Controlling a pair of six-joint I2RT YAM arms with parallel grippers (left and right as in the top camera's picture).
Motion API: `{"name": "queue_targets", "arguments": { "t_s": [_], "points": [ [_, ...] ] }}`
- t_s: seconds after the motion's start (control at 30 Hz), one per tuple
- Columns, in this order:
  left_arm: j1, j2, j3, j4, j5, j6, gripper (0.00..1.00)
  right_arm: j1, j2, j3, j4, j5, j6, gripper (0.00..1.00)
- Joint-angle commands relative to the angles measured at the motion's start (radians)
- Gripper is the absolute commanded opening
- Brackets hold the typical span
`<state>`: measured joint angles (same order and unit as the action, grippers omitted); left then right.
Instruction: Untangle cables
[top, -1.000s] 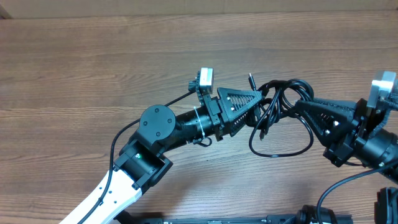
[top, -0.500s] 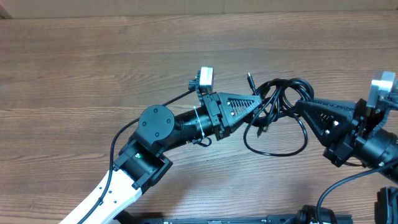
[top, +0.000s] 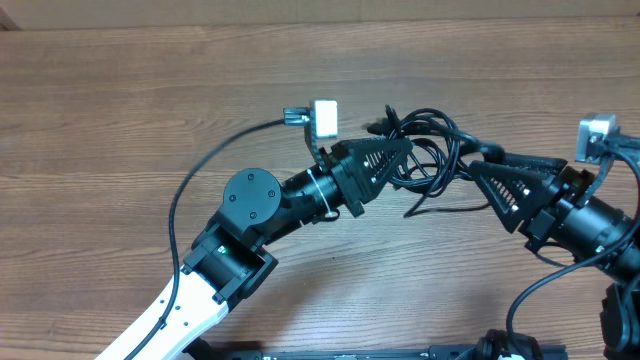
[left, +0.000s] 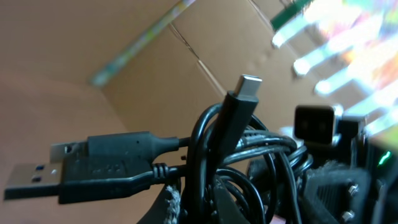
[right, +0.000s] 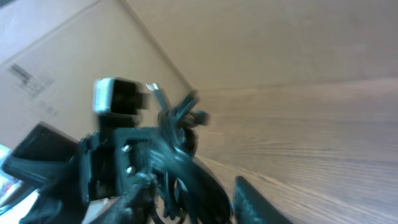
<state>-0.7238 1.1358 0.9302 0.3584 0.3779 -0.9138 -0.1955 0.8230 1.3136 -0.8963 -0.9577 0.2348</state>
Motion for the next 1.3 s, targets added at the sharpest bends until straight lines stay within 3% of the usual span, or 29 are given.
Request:
{"name": "queue_targets", "arguments": {
  "t_s": [0.0,0.1,0.27,0.47,0.6,0.7,0.9,1.07,1.27],
  "points": [
    [0.005,0.003,0.017,0.008,0.005,0.477,0.04,0.005,-0.003,0.015,-0.053,0.111,-0.096,0.54],
    [0.005,0.003,0.017,-0.013,0.004,0.69,0.04,0.005,-0.003,0.015,-0.1,0.15,-0.151,0.63],
    [0.005,0.003,0.017,-0.074,0.005,0.969,0.04,0.005,-0.003,0.015,-0.164,0.162,-0.278,0.68],
    [0.005,0.003,0.017,-0.105,0.008,1.095,0.04,0.005,-0.003,0.015,-0.184,0.164,-0.362,0.69],
    [0.005,0.003,0.017,-0.109,0.004,1.131,0.04,0.005,-0.003,0.015,-0.193,0.155,-0.378,0.69],
    [0.005,0.003,0.017,-0.107,0.005,1.11,0.04,0.005,-0.003,0.015,-0.237,0.099,-0.492,0.69],
    [0.002,0.003,0.017,-0.08,0.017,0.919,0.04,0.005,-0.003,0.015,-0.318,0.066,-0.712,0.64],
    [-0.006,0.003,0.017,-0.068,0.162,0.897,0.04,0.005,-0.003,0.015,-0.278,0.066,-0.742,0.59],
    [-0.006,0.003,0.017,-0.076,0.17,0.864,0.04,0.005,-0.003,0.015,-0.237,0.066,-0.742,0.54]
  ]
}}
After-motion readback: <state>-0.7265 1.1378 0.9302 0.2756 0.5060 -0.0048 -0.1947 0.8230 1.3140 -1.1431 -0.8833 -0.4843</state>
